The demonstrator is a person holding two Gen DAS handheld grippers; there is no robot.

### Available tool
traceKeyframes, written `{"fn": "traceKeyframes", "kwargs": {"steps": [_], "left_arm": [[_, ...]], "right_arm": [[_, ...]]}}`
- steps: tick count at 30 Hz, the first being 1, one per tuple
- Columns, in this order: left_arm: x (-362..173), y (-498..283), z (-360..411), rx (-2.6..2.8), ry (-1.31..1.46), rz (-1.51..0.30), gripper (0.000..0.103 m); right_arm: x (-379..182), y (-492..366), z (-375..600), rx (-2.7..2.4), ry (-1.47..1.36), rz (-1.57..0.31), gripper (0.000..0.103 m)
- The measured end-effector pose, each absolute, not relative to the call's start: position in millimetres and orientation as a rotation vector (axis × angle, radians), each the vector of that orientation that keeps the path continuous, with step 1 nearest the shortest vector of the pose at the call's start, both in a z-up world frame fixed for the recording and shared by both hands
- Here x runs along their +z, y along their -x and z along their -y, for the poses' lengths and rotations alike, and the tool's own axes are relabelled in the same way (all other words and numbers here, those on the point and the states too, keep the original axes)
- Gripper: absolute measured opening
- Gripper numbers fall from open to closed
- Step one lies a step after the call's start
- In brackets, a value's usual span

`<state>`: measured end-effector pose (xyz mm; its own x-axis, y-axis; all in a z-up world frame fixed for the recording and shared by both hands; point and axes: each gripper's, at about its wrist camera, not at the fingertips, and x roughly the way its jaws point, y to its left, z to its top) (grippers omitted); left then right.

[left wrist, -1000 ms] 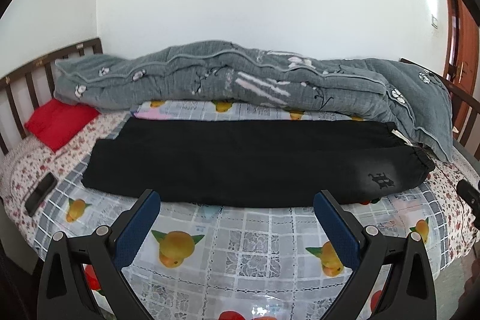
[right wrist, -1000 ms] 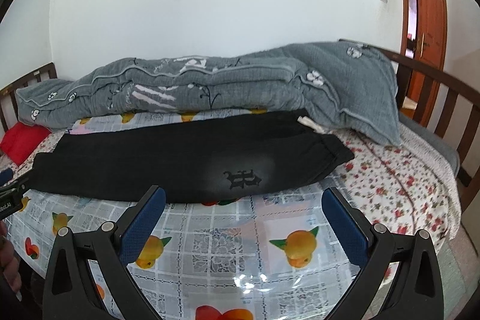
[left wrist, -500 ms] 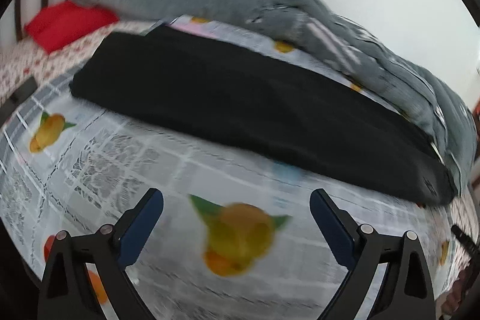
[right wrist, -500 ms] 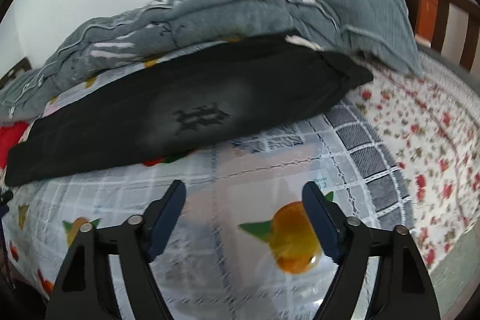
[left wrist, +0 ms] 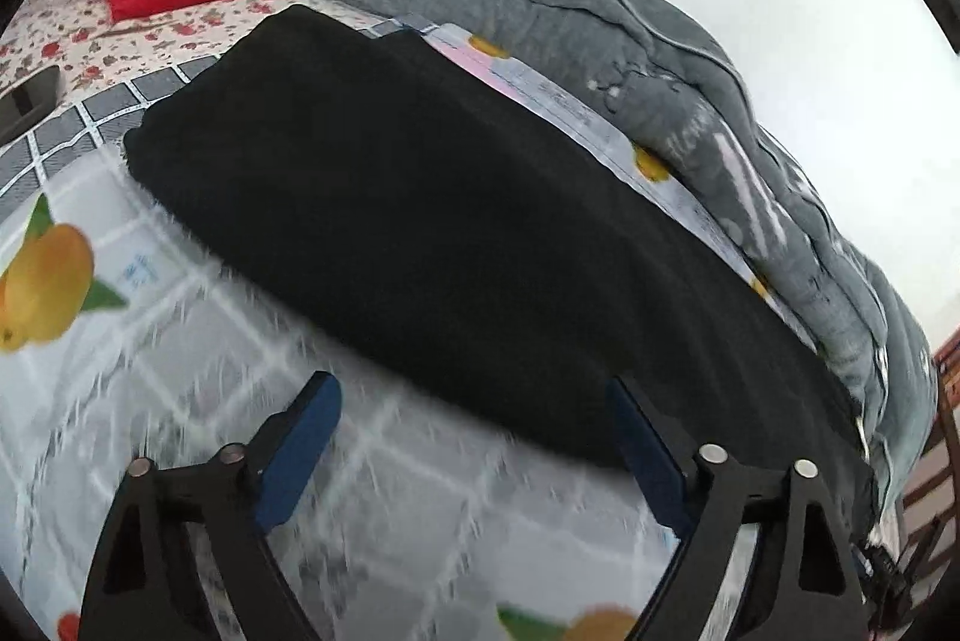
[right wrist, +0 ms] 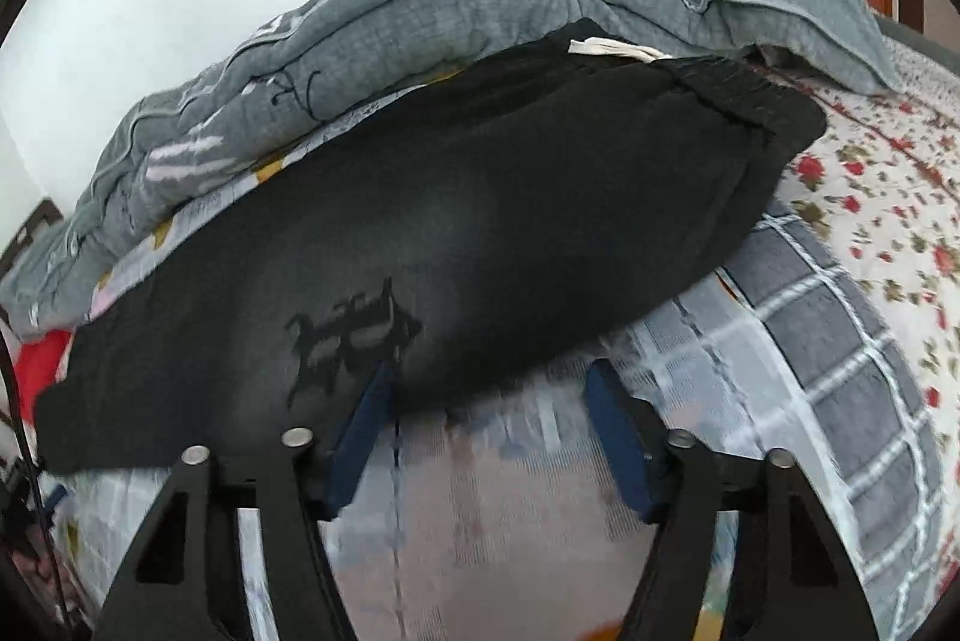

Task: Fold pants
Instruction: 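Grasp the waistband edge of the black sweatpants with both grippers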

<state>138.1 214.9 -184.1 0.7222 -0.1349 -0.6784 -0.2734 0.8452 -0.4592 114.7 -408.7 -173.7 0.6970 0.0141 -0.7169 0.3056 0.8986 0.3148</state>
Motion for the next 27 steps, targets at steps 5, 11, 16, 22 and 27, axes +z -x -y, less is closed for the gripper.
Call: {"fn": "traceKeyframes", "kwargs": {"steps": [5,11,16,22,27], "left_arm": [[-187,-160,-232,0.177,0.616,-0.803,0.037],[-168,-155,-246,0.172,0.617,-0.79,0.012],[-124,-160,-243,0.134,0.577,-0.689,0.012],[-96,-189,-227,0.154,0.466,-0.636,0.011],[-90,-224,-217,0.156,0.386,-0.614,0.011]], "right_arm": [[-178,-137,417,-0.175,-0.48,-0.81,0.035],[-144,-134,423,-0.127,-0.502,-0.745,0.017],[-101,-140,419,-0.081,-0.465,-0.672,0.016],[-80,-164,420,-0.063,-0.437,-0.643,0.015],[-75,-195,419,-0.048,-0.396,-0.631,0.014]]}}
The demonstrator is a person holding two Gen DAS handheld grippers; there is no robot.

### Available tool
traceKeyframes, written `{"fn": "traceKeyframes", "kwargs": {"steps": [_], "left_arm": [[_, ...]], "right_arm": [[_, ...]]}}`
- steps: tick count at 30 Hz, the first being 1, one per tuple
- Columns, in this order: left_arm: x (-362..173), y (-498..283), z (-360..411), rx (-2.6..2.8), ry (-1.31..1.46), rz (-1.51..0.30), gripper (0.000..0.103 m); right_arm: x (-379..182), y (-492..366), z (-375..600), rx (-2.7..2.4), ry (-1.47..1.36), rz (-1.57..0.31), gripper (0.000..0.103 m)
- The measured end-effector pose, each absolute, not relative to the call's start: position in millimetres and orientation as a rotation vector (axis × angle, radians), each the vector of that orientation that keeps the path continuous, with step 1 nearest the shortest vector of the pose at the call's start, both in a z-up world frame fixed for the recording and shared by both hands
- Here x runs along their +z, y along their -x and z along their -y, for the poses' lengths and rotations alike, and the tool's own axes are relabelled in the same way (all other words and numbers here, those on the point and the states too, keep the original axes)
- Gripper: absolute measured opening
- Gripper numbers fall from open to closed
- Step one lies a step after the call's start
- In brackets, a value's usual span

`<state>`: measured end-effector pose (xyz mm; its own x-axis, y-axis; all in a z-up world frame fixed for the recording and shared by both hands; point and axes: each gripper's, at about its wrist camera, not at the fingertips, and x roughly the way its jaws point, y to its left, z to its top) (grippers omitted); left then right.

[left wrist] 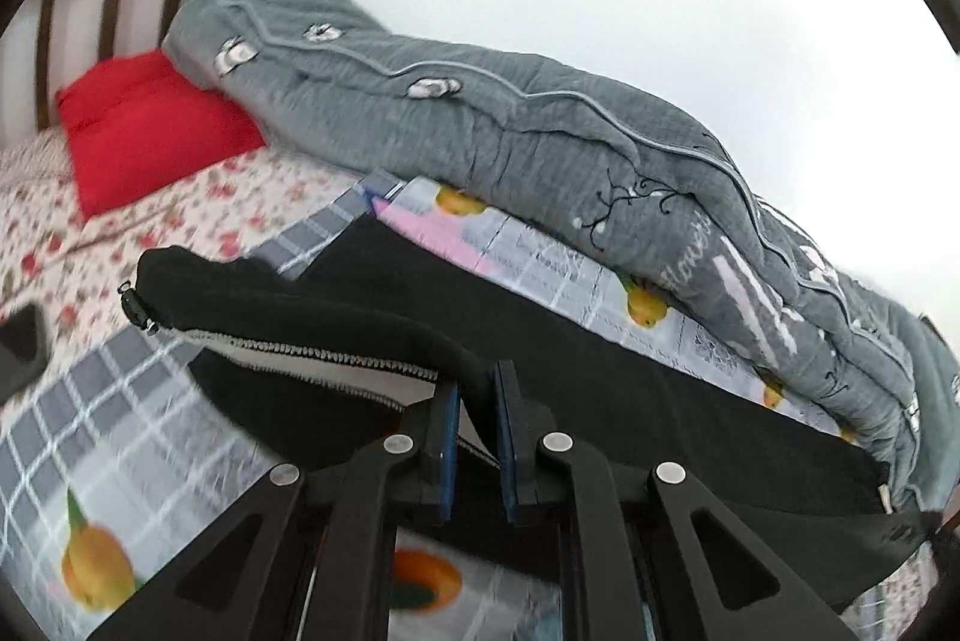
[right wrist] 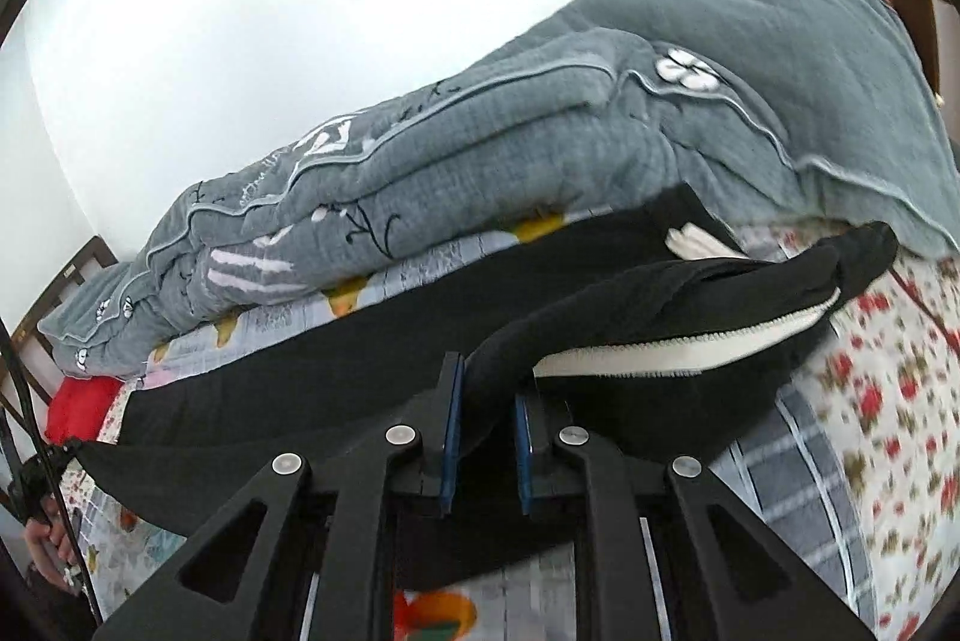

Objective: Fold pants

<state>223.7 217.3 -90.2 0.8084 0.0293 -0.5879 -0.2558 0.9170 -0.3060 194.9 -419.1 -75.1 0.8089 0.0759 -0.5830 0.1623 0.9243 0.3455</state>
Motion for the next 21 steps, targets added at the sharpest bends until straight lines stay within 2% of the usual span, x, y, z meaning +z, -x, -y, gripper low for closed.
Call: {"fn": "traceKeyframes", "kwargs": {"steps": [11,17,19,21], "left_arm": [[-102,-321,-203,0.186,0.254,-0.61,0.012],[-116,-361,-193,0.214,0.254,-0.658,0.013],[-118,-367,-189,0.24,0.244,-0.68,0.014],[-118,-369,-186,0.246,0.24,-0.711,0.021]], "right_arm": [[-83,-301,418,-0.064,-0.343,-0.667,0.014],[-113,-355,425,-0.092,-0.37,-0.742,0.015],[-119,-364,425,-0.102,-0.369,-0.764,0.02],[-116,-363,423,-0.109,-0.357,-0.75,0.025]]}}
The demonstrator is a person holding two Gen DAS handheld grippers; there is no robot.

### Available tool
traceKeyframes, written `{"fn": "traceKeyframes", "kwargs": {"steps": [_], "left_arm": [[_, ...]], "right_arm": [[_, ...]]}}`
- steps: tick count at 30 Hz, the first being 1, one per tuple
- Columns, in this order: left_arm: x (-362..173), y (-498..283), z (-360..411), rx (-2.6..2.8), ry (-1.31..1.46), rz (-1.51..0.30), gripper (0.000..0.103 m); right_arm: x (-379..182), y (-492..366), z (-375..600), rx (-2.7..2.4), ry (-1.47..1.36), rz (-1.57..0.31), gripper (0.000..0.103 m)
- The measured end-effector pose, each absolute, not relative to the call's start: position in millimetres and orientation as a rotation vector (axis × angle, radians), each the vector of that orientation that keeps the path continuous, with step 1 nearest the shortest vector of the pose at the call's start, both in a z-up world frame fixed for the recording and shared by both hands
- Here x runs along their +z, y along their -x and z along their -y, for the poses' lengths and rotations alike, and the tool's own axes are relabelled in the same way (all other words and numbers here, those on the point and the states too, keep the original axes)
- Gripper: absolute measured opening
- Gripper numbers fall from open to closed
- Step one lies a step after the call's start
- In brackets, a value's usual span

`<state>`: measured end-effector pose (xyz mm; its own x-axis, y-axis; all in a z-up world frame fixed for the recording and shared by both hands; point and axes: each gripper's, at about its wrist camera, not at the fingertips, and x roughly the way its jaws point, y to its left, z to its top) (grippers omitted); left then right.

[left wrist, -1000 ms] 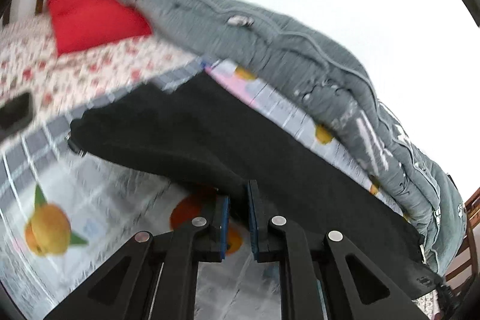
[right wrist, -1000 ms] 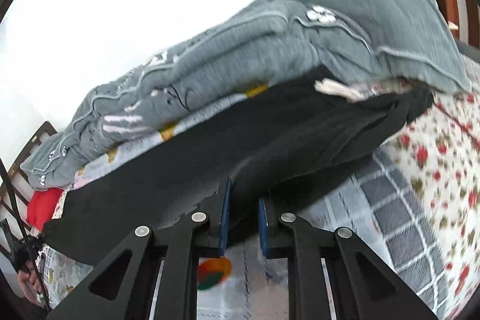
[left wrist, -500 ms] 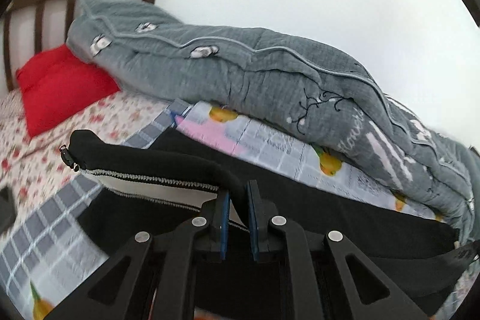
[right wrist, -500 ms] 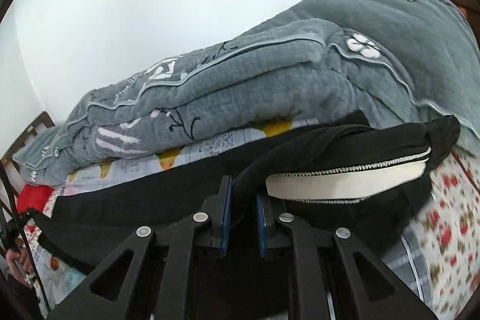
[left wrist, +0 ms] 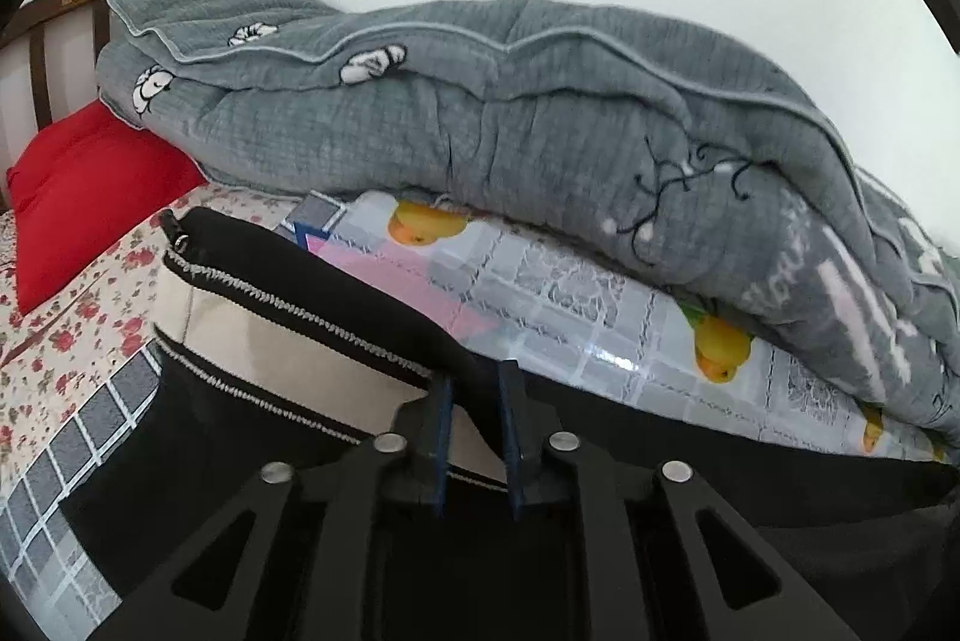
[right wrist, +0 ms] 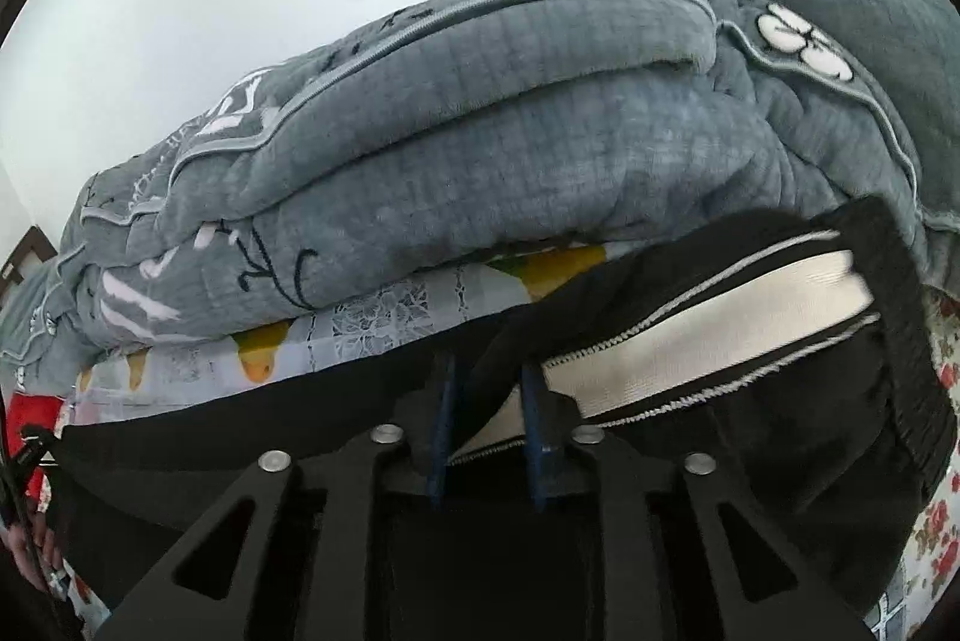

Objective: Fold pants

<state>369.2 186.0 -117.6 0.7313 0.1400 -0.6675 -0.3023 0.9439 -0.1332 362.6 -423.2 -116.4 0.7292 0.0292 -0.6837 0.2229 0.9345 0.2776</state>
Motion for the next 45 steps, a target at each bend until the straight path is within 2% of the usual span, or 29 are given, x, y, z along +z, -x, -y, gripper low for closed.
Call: {"fn": "traceKeyframes", "kwargs": {"steps": [1,2,3,4,6,9,11,20,27,32,35,37,39,40,44,45], "left_arm": [[-116,-367,-185,0.236,0.245,-0.718,0.035],[-112,-361,-183,0.217,0.257,-0.714,0.057],[-109,-355,-182,0.205,0.264,-0.7,0.067],[-104,-344,-179,0.192,0.266,-0.668,0.072],[-97,-328,-173,0.178,0.252,-0.638,0.072],[-93,-304,-169,0.152,0.248,-0.651,0.072],[-95,-286,-173,0.147,0.298,-0.662,0.072],[-137,-218,-191,0.15,0.359,-0.767,0.072],[-178,-180,-203,0.089,0.45,-0.847,0.072],[-180,-199,-214,0.085,0.51,-0.839,0.072],[-183,-222,-223,0.111,0.553,-0.845,0.07],[-184,-234,-225,0.127,0.56,-0.842,0.07],[-184,-247,-226,0.142,0.577,-0.839,0.07],[-184,-253,-226,0.148,0.588,-0.835,0.068],[-181,-267,-228,0.198,0.593,-0.851,0.044],[-181,-269,-229,0.204,0.586,-0.866,0.027]], "right_arm": [[-113,-359,422,-0.106,-0.355,-0.739,0.033],[-107,-352,420,-0.091,-0.351,-0.723,0.037],[-103,-347,419,-0.086,-0.345,-0.711,0.04],[-97,-337,417,-0.084,-0.333,-0.694,0.04],[-88,-315,412,-0.074,-0.302,-0.68,0.041],[-83,-278,409,-0.039,-0.297,-0.674,0.048],[-85,-256,408,-0.038,-0.286,-0.683,0.049],[-125,-173,419,-0.092,-0.291,-0.772,0.052],[-176,-159,431,-0.05,-0.46,-0.863,0.053],[-185,-177,437,-0.029,-0.55,-0.858,0.053],[-189,-199,443,-0.028,-0.591,-0.885,0.046],[-192,-211,449,-0.034,-0.613,-0.894,0.033],[-199,-224,457,-0.027,-0.662,-0.899,0.028],[-201,-229,460,-0.021,-0.688,-0.897,0.028],[-207,-248,470,0.004,-0.799,-0.887,0.028],[-207,-250,469,0.002,-0.807,-0.891,0.024]]}}
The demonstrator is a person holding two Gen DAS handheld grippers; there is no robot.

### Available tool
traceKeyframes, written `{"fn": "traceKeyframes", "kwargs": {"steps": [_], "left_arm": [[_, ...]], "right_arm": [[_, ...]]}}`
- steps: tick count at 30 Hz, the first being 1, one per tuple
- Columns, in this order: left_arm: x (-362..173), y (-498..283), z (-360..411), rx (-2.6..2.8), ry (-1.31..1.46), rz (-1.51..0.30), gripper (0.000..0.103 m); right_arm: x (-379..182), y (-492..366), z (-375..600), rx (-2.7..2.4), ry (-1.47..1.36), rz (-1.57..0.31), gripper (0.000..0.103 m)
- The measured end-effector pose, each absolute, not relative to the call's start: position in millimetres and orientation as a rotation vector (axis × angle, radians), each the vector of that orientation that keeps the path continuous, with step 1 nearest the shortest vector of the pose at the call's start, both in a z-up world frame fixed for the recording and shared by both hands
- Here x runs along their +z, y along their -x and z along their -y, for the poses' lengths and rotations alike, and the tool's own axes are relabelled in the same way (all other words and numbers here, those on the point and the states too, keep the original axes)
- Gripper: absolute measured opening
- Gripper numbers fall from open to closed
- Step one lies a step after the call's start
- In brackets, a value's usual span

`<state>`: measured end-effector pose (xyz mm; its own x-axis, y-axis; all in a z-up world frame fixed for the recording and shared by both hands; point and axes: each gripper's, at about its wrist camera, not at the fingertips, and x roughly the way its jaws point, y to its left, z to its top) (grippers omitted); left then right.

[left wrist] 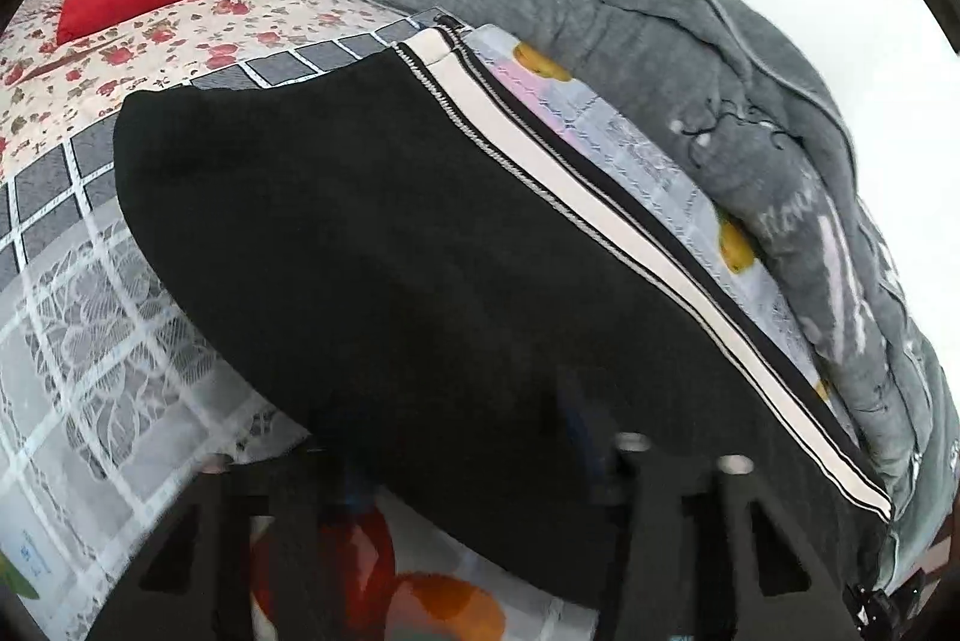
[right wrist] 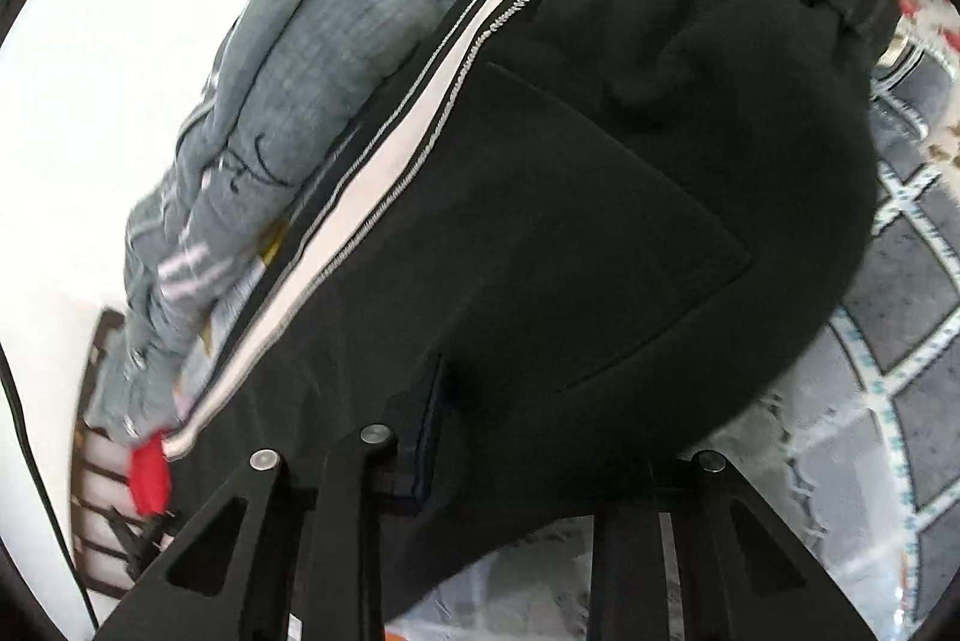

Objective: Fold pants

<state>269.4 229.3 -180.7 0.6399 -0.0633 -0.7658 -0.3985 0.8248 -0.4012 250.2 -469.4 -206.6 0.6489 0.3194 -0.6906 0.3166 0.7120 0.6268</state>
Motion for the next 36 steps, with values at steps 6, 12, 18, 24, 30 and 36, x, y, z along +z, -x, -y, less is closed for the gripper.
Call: {"fn": "traceKeyframes", "kwargs": {"steps": [6,12,18,24,30,36], "left_arm": [[-158,-250,-234,0.155,0.572,-0.868,0.014],[-138,-200,-237,0.139,0.503,-0.862,0.014],[-141,-135,-241,0.105,0.442,-0.875,0.014],[-153,-101,-240,0.137,0.416,-0.911,0.022],[-149,-76,-241,0.198,0.428,-0.912,0.065],[-149,-50,-228,0.192,0.452,-0.87,0.066]], "right_arm": [[-171,-213,456,0.003,-0.686,-0.783,0.006],[-147,-146,444,0.013,-0.607,-0.766,0.004],[-151,-69,443,0.0,-0.577,-0.783,0.004],[-182,-30,449,-0.024,-0.606,-0.846,0.009],[-172,2,462,-0.073,-0.555,-0.803,0.026],[-163,7,523,-0.175,-0.615,-0.727,0.053]]}}
